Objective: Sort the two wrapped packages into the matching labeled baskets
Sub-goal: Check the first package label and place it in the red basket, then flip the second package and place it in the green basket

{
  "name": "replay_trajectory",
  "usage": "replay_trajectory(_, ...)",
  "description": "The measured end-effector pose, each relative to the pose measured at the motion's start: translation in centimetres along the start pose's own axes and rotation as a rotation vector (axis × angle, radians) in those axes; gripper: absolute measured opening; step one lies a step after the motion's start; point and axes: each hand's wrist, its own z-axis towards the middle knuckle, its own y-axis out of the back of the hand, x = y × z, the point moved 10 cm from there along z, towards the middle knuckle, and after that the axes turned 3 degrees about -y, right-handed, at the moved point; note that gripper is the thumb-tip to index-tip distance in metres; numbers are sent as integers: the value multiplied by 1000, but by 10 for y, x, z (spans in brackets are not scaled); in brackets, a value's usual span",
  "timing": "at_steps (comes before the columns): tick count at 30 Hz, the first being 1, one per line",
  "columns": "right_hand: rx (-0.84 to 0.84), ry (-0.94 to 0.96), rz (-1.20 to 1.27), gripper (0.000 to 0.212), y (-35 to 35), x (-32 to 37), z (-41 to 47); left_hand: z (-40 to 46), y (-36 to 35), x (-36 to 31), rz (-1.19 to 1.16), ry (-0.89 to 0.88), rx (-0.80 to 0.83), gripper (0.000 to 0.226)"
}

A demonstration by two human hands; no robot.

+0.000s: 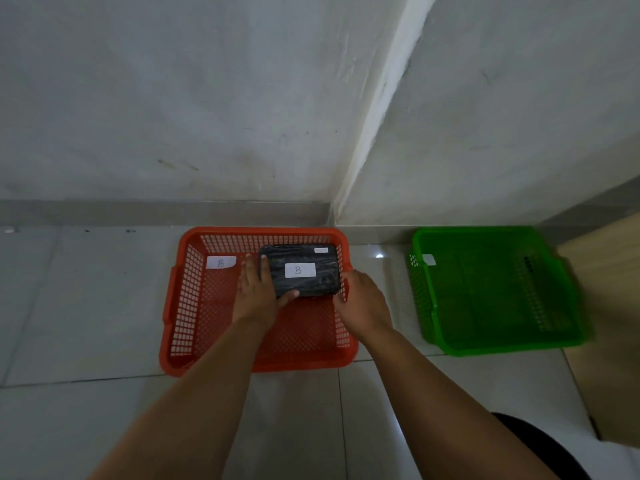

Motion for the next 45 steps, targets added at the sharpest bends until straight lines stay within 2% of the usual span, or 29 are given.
replay_trajectory(6, 26, 30, -28, 28, 54, 47, -39, -41, 70, -23, 169, -85, -12, 79)
replay_trajectory(13, 99, 105, -126, 37, 195, 146, -135, -152, 225, -104, 216, -189, -19, 43)
replay_trajectory(21, 107, 112, -131, 43, 370, 241, -260, -272, 432, -216, 94, -199, -99, 38)
replay_trajectory(26, 3, 140, -132, 40, 452, 278, -300, -315, 512, -253, 75, -199, -82, 40)
replay_trajectory(32, -157, 152, -90, 43, 516, 292, -327, -350, 557, -297, 68, -257, -78, 44)
replay_trajectory(36, -241, 218, -103, 44, 564, 287, -356, -378, 583, -348, 56, -314, -143, 44)
replay_trajectory(41, -348, 232, -100, 43, 631, 241, -404, -433, 576, -422, 38, -376, -214, 43)
replay_trajectory(45, -397, 193, -111, 43, 679, 173, -455, -485, 538, -489, 6, -430, -207, 43)
